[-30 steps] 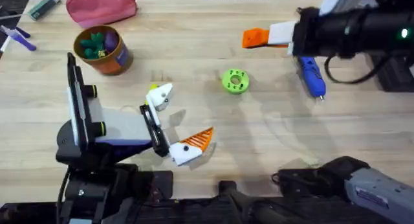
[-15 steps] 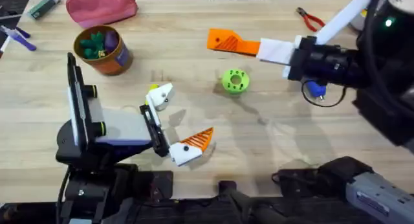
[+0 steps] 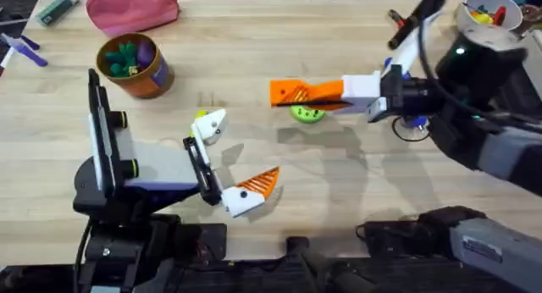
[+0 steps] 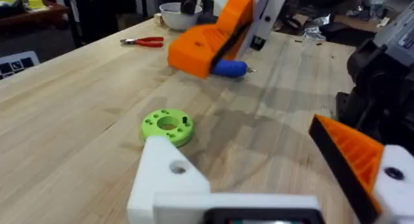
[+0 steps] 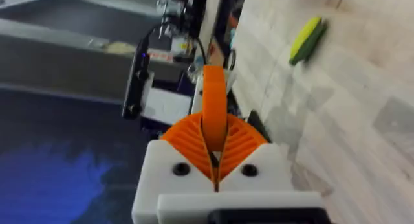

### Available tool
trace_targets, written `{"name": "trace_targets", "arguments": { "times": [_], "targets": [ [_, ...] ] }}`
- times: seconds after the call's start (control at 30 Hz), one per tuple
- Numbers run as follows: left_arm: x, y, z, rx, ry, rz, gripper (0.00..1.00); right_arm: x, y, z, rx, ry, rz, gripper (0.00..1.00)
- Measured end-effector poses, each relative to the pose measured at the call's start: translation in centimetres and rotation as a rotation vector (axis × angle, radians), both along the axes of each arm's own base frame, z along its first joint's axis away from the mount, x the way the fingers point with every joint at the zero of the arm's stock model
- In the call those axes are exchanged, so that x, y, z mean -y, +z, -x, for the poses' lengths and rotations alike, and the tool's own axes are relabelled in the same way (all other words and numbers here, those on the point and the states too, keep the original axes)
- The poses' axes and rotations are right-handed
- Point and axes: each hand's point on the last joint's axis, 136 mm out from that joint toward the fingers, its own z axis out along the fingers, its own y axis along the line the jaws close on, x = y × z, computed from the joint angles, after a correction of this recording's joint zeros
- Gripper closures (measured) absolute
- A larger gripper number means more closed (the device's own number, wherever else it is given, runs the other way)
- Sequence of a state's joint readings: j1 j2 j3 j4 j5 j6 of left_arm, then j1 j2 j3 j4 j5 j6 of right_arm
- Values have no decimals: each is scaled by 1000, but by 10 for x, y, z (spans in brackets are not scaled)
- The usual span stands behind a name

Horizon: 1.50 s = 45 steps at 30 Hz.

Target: Pick up the gripper from the table and insert it into the empty holder that is missing its gripper. Then pick up a screw, insert it into the mounting hole, and use the screwdriver to tighten it. Finally, clean up the table by picking up the vegetable and placing it into the bucket.

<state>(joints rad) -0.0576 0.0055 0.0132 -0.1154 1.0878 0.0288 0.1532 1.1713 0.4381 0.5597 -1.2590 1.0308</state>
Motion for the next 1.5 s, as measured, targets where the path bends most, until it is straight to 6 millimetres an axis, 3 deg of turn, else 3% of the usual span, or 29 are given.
{"name": "trace_targets", "arguments": {
  "times": [0.27,0.53,0.93,1.23,1.5],
  "targets": [
    [0,0,0,0,0,0,50,-4,-22,11,-73,185,-47,991],
    [0,0,0,0,0,0,51,-10,-47,15,-198,263,-57,991],
    [0,0,0,0,0,0,51,-51,-23,-9,-90,398,-60,992],
    [0,0,0,0,0,0,51,-68,-44,2,-98,464,-55,992],
    [0,0,0,0,0,0,50,-71,-45,6,-91,479,-55,992]
  ]
}}
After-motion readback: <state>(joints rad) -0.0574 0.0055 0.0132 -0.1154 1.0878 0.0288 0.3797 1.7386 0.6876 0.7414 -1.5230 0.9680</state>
